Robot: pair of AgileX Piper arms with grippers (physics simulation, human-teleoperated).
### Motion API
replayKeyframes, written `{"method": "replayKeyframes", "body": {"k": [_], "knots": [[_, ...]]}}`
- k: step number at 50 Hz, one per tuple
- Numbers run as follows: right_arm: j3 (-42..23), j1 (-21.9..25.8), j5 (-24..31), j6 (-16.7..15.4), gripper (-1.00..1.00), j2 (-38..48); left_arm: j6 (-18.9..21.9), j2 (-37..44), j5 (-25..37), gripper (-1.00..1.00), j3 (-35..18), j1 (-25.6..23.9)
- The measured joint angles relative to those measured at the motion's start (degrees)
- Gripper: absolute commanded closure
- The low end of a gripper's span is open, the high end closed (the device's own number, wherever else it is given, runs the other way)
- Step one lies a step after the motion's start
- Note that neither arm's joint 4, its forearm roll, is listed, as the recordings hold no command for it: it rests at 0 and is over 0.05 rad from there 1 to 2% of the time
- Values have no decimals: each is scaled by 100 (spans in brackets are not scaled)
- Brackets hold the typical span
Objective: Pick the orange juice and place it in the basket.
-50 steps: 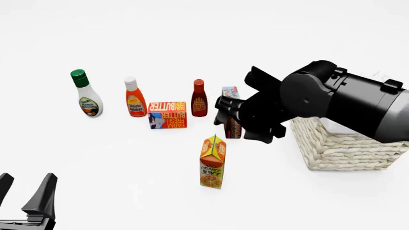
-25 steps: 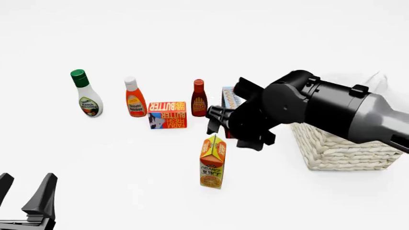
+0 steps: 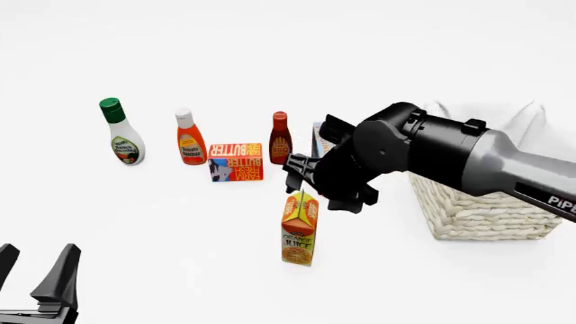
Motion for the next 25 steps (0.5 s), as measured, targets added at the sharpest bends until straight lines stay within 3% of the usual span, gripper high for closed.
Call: {"method": "replayKeyframes", "body": {"k": [25], "knots": [[13, 11, -39, -61, -100, 323, 0, 0, 0, -100, 0, 0]]}}
